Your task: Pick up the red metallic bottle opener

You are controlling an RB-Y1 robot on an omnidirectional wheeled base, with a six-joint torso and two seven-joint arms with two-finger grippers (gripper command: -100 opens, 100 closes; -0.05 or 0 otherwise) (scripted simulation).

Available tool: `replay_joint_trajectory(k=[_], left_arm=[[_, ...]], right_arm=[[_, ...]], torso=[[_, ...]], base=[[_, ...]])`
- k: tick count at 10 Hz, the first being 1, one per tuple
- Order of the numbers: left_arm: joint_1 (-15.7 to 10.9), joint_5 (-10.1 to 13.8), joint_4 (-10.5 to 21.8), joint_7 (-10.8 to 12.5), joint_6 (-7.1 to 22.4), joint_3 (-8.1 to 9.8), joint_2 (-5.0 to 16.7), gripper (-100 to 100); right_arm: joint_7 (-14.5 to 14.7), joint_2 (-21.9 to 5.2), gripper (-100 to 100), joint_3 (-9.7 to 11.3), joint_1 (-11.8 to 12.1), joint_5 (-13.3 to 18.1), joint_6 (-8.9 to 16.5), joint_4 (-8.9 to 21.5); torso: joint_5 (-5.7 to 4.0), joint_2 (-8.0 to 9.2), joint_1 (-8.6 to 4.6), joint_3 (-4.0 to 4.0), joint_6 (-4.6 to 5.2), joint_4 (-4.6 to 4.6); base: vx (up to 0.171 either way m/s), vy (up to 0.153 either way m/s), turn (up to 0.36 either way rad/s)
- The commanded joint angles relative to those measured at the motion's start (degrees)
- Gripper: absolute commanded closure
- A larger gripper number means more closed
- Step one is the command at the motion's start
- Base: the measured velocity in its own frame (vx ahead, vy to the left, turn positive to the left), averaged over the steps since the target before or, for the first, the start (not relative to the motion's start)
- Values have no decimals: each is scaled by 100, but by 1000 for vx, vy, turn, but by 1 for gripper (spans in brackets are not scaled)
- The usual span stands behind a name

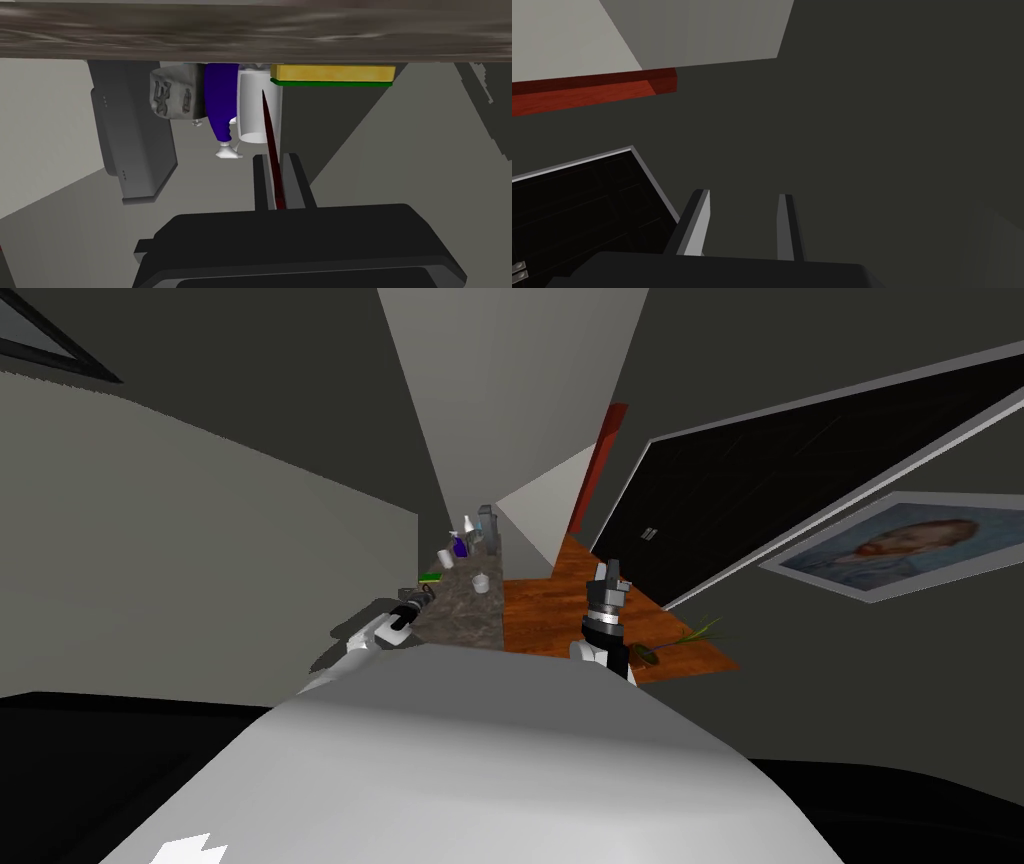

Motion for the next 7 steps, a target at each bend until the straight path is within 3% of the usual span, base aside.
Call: replay_joint_trajectory(k=[1,2,3,5,6,7], left_arm=[[286,-36,-286,42,80,80,9,100],[294,-36,-412,42,80,80,9,100],[572,-100,-652,134,268,236,48,100],[767,-100,-982,134,268,236,48,100],[737,-95,-851,133,237,249,48,100],[741,-95,-870,136,239,250,48,0]], right_arm=[[0,0,0,0,0,0,0,0],[0,0,0,0,1,0,0,0],[0,0,0,-1,1,0,0,0],[0,0,0,0,1,0,0,0],[0,0,0,-1,1,0,0,0],[0,0,0,0,0,0,0,0]], torso=[[0,0,0,0,0,0],[1,-1,4,-2,-5,-2],[0,0,-1,-1,-1,-1],[0,-3,2,-3,-2,-3],[-1,-1,-3,-1,3,-1],[-1,1,-5,-1,4,-2]], base=[[29,18,-70],[13,9,32],[25,7,-121],[20,11,-35],[0,0,0],[0,0,0]])
